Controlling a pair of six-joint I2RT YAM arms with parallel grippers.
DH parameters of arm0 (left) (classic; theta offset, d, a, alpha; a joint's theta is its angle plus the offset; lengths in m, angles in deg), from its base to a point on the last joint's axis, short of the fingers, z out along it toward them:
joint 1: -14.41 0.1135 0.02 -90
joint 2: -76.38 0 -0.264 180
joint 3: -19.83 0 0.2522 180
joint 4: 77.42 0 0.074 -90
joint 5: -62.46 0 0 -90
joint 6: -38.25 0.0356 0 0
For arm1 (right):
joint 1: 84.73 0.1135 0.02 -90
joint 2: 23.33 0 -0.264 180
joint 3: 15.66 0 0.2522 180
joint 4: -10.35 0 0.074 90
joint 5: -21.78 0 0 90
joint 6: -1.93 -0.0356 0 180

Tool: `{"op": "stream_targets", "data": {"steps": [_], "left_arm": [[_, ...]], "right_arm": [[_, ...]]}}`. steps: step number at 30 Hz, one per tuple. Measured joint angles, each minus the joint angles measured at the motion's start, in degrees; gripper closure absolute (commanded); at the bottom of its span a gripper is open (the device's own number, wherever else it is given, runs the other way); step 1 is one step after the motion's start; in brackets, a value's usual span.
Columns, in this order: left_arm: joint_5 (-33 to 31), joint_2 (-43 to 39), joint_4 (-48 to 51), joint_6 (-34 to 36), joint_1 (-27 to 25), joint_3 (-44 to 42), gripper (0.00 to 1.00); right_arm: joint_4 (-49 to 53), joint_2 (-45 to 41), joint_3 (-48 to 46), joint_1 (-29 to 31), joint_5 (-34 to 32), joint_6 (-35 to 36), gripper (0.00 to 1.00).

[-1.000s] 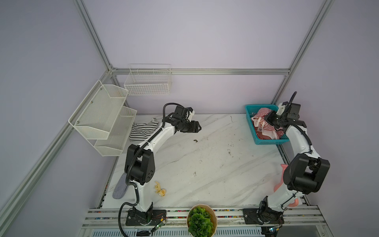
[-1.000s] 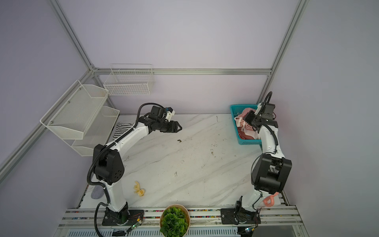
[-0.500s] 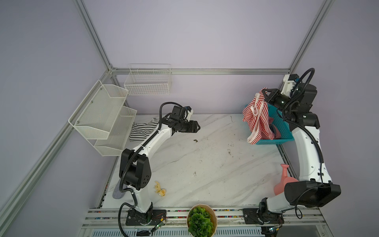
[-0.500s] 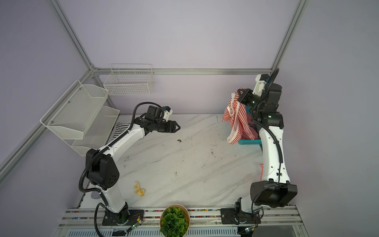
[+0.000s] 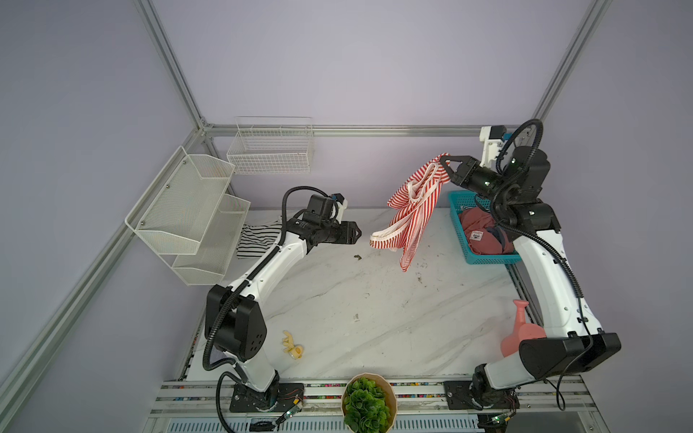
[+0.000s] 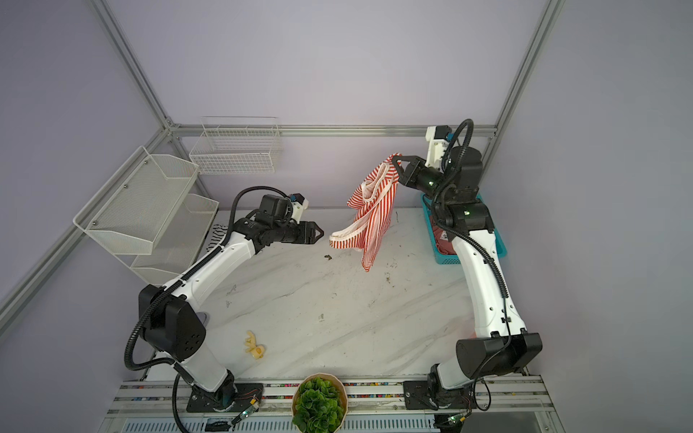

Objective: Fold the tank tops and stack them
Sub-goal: 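Grasp the red-and-white tank top in the basket with right gripper and lift, then lay the red-and-white tank top on the table center with the right gripper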

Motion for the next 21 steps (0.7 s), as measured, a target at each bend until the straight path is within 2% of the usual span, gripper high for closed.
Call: {"op": "stream_targets", "data": {"steps": [6, 13, 15, 17, 21], "left_arm": [[-0.92, -0.22, -0.02, 0.00, 0.00, -0.83, 0.30], [-3.34, -1.16, 0.09, 0.44, 0.00, -1.77, 0.30], [-4.79, -1.92, 0.31, 0.61, 0.00, -2.12, 0.30], [-6.60, -3.17, 0.63, 0.98, 0.00, -2.60, 0.30], [-10.23, -5.64, 1.53, 1.99, 0.00, -2.71, 0.29]], "right_arm": [[-0.26, 0.00, -8.04, 5.05, -2.05, -1.31, 1.00], [-3.21, 4.94, -14.01, 17.70, -4.15, -3.19, 0.99], [-4.63, 8.09, -16.13, 21.07, -4.02, -4.04, 0.78], [-5.66, 11.91, -18.38, 23.80, -3.28, -5.03, 0.62], [-5.75, 18.62, -21.81, 26.71, -2.16, -6.10, 0.48]]}}
